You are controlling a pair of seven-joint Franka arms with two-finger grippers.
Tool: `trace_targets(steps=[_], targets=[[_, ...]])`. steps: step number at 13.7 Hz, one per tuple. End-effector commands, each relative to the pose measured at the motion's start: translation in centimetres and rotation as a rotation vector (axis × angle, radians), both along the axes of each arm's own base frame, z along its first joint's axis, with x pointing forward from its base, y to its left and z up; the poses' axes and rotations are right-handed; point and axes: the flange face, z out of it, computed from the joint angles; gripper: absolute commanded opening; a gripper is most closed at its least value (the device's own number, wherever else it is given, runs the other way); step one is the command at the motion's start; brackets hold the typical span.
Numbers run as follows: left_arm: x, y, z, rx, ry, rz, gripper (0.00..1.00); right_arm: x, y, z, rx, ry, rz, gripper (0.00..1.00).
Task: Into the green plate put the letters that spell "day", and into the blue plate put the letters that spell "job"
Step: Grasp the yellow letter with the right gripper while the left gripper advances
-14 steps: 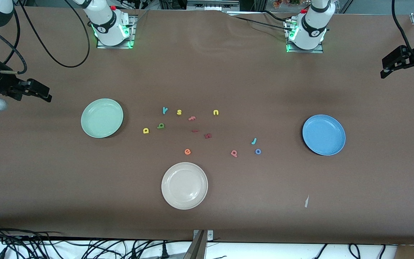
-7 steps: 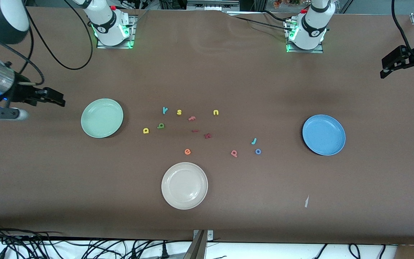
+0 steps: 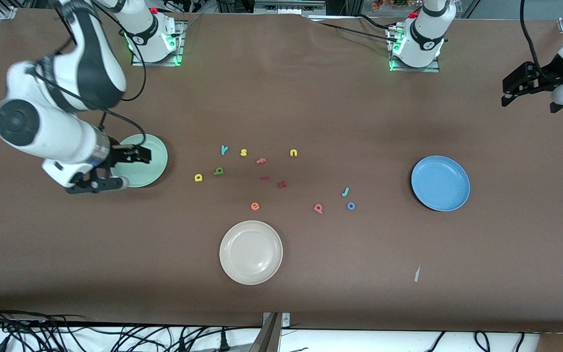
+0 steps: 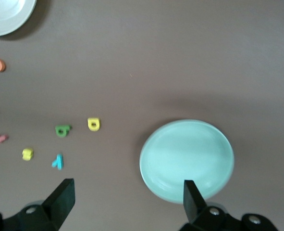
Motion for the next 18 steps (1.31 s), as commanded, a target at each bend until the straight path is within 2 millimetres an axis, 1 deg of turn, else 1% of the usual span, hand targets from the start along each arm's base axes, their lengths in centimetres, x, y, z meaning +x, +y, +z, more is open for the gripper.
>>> trace_targets(steps=[1,2,3,5,6,7,8,9,10,11,12,13,14,15,16,17,18], targets=[[0.4,-1.2,0.4,-0.016,0.005,-0.024,1.00,-1.0,1.2,-4.8,0.013,-0.056,-0.027,1.00],[0.7,-1.7,0.6,-0.016,-0.003,-0.033,1.00,-1.7,2.3,-6.5,0.018,-0.088,-0.012,1.00],[1.0,-2.5,0.8,-0.016,-0.010,-0.050,1.00,-2.1,2.7,-8.0,0.020,-0.104,-0.019,1.00],[1.0,-4.7,1.0,-0.020,-0.016,-0.087,1.00,-2.9,2.8,-11.6,0.020,-0.134,-0.070,1.00],[1.0,-5.7,0.9,-0.034,-0.014,-0.102,1.00,-3.7,4.4,-13.2,0.026,-0.161,-0.068,0.99],[1.1,-6.5,0.6,-0.065,-0.007,-0.105,1.00,-4.1,5.1,-14.7,0.028,-0.174,-0.078,0.99],[1.7,-6.7,0.4,-0.106,-0.002,-0.106,1.00,-4.2,5.2,-16.1,0.023,-0.165,-0.079,0.99],[1.8,-7.6,0.7,-0.127,-0.034,-0.113,1.00,-4.4,5.5,-17.2,0.018,-0.155,-0.077,0.99],[1.8,-9.2,1.0,-0.123,-0.050,-0.142,1.00,-4.8,6.4,-17.9,0.021,-0.159,-0.065,0.98],[2.0,-9.4,0.8,-0.127,-0.047,-0.143,1.00,-4.9,6.5,-18.4,0.018,-0.160,-0.079,0.95],[2.1,-9.3,0.7,-0.135,-0.044,-0.141,1.00,-5.3,7.2,-19.1,0.014,-0.153,-0.088,0.93],[2.2,-8.9,0.6,-0.138,-0.043,-0.135,1.00,-5.5,7.5,-19.8,0.014,-0.154,-0.085,0.90],[2.9,-8.7,-0.9,-0.139,-0.022,-0.133,1.00,-5.9,7.8,-20.4,0.014,-0.154,-0.082,0.86],[3.8,-9.3,-2.7,-0.133,0.004,-0.136,1.00,-6.4,8.0,-20.8,0.015,-0.158,-0.088,0.82],[4.4,-9.6,-4.0,-0.133,0.023,-0.141,1.00,-6.9,8.3,-21.2,0.016,-0.161,-0.090,0.77],[5.3,-9.9,-5.4,-0.134,0.031,-0.142,1.00,-7.1,8.2,-21.4,0.014,-0.159,-0.093,0.75],[5.9,-10.5,-6.9,-0.132,0.042,-0.148,1.00,-7.2,8.3,-21.3,0.013,-0.158,-0.091,0.72]])
